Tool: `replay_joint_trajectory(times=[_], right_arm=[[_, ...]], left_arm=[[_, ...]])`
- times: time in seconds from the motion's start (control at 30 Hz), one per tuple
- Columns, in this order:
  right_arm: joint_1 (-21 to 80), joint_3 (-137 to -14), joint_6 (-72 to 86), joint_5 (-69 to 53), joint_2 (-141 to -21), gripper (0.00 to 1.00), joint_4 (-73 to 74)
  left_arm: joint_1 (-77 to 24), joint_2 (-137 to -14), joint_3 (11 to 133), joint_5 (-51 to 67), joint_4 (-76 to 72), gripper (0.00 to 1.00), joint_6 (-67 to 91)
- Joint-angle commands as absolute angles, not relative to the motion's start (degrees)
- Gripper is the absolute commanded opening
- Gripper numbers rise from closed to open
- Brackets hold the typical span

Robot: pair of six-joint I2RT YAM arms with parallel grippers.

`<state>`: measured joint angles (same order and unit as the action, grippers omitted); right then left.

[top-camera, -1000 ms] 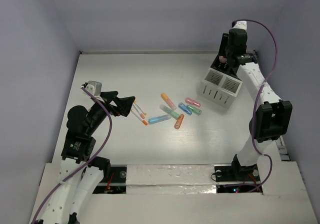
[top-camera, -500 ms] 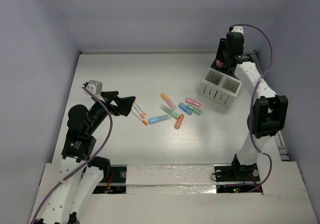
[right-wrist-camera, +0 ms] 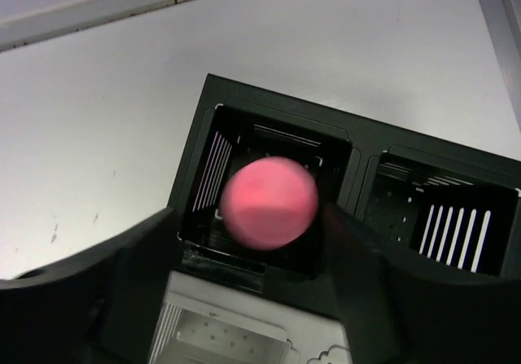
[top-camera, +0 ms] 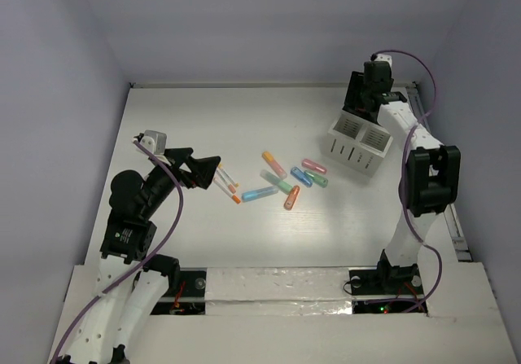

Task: Sort the stationery into containers
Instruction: Place the stationery in the storage box, then pick up the pen from the center of the board.

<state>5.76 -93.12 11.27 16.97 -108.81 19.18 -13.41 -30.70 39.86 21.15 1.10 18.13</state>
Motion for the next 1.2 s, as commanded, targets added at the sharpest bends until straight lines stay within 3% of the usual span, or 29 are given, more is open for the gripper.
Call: replay_joint_trajectory(times=[0.0,0.03,0.07,0.2,0.27,0.3,0.33,0.43,0.5,0.57,0.8,1.03,1.17], right_arm=[[5.36,-94.48,11.52,17.93,-105.82,0.82,16.26],[5.36,-94.83,11.25,17.76,-105.21,0.89,16.43],[5.36,-95.18,10.99,17.58,-104.86,0.90,16.78],[5.36,-94.41,10.37,14.78,-102.14,0.91,15.56],[6.06,-92.47,10.98,8.63,-99.25,0.86,14.33],[6.76,-91.16,11.25,6.87,-98.18,0.80,12.85],[7.64,-88.27,11.25,4.77,-97.22,0.61,11.88],[13.08,-84.56,11.25,0.53,-94.75,0.36,9.93],[17.98,-82.01,10.46,0.53,-94.57,0.34,9.76],[21.08,-80.43,10.11,0.35,-95.10,0.26,10.37],[31.98,-80.59,7.03,-1.76,-100.36,0.28,15.20],[34.63,-83.93,4.84,-5.00,-109.85,0.61,19.86],[35.16,-85.77,4.22,-5.36,-114.51,0.64,20.57]], left_arm=[[-13.62,-30.50,39.46,22.32,-2.11,0.99,18.11],[-13.62,-30.50,39.46,22.32,-2.20,0.99,18.19],[-13.62,-30.50,39.38,22.32,-2.11,0.99,18.11],[-13.62,-30.24,39.38,22.50,-2.20,0.99,18.11],[-13.62,-30.15,39.38,22.59,-2.28,0.99,18.11],[-13.62,-30.06,39.46,22.50,-2.29,0.99,18.11],[-13.62,-30.15,39.46,22.50,-2.20,0.99,18.19],[-13.62,-30.15,39.46,22.59,-2.20,0.99,18.11],[-13.62,-30.06,39.46,22.59,-2.20,0.99,18.11],[-13.62,-29.97,39.38,22.59,-2.20,0.99,18.11],[-13.62,-29.97,39.46,22.76,-2.29,0.99,18.11],[-13.62,-29.71,39.46,22.85,-2.20,0.99,18.11],[-13.62,-29.71,39.46,23.03,-2.29,0.99,18.19]])
